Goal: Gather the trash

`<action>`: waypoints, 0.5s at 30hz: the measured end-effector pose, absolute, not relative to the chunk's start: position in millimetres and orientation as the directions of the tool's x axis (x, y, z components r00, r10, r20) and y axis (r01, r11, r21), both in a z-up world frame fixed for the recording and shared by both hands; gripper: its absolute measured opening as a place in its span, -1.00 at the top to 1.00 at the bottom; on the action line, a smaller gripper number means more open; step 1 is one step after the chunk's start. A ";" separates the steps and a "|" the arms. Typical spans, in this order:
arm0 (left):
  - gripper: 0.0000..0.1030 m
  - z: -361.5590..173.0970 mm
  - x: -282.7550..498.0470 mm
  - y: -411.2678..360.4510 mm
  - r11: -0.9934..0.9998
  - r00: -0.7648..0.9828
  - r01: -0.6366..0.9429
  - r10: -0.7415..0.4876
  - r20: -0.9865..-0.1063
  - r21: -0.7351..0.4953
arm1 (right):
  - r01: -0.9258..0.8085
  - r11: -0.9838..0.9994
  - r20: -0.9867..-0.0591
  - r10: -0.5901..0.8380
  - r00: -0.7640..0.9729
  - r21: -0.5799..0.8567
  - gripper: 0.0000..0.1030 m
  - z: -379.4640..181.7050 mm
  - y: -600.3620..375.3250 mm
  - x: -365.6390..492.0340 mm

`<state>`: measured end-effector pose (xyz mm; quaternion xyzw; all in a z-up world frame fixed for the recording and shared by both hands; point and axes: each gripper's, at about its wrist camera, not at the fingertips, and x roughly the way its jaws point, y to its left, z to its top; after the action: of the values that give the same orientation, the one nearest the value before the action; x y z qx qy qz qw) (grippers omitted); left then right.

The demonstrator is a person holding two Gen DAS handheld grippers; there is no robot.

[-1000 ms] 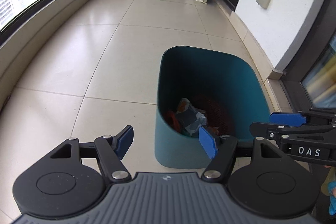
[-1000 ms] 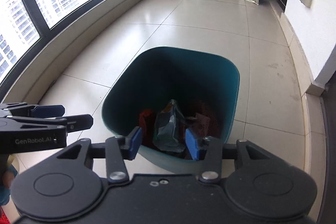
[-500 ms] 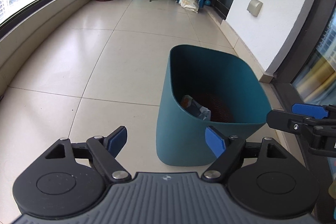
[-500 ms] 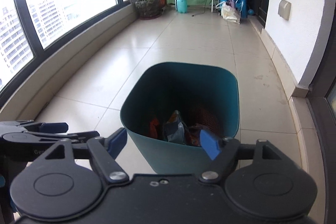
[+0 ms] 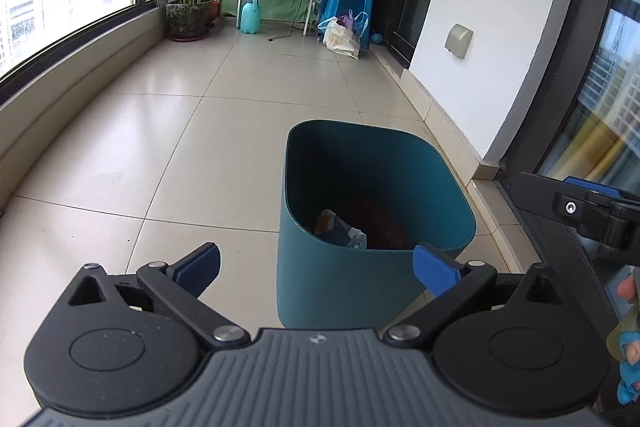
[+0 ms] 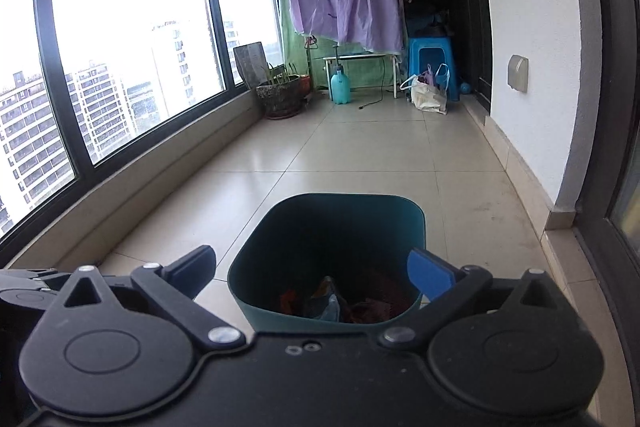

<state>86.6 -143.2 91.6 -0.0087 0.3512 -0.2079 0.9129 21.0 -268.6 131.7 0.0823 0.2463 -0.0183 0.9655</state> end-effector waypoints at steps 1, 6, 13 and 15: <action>-1.00 92.6 86.1 -145.4 0.914 0.668 0.374 -0.384 -0.637 -0.159 | 0.072 0.986 -0.477 0.009 0.879 0.151 -0.99 132.5 -270.1 19.5; -1.00 103.7 85.9 -156.5 0.913 0.677 0.377 -0.388 -0.626 -0.158 | 0.052 0.986 -0.465 0.028 0.885 0.158 -0.99 137.8 -276.5 14.7; -1.00 112.3 83.1 -168.9 0.915 0.692 0.373 -0.385 -0.611 -0.154 | 0.039 0.983 -0.460 0.048 0.886 0.178 -0.99 138.0 -285.3 7.5; -1.00 113.3 81.4 -172.3 0.916 0.695 0.373 -0.380 -0.610 -0.145 | 0.040 0.984 -0.461 0.045 0.886 0.175 -0.99 137.4 -285.8 6.9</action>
<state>81.4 -172.3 113.3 -0.0050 0.3324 -0.2046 0.9207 6.9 -285.8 137.4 0.0901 0.2383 0.0013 0.9670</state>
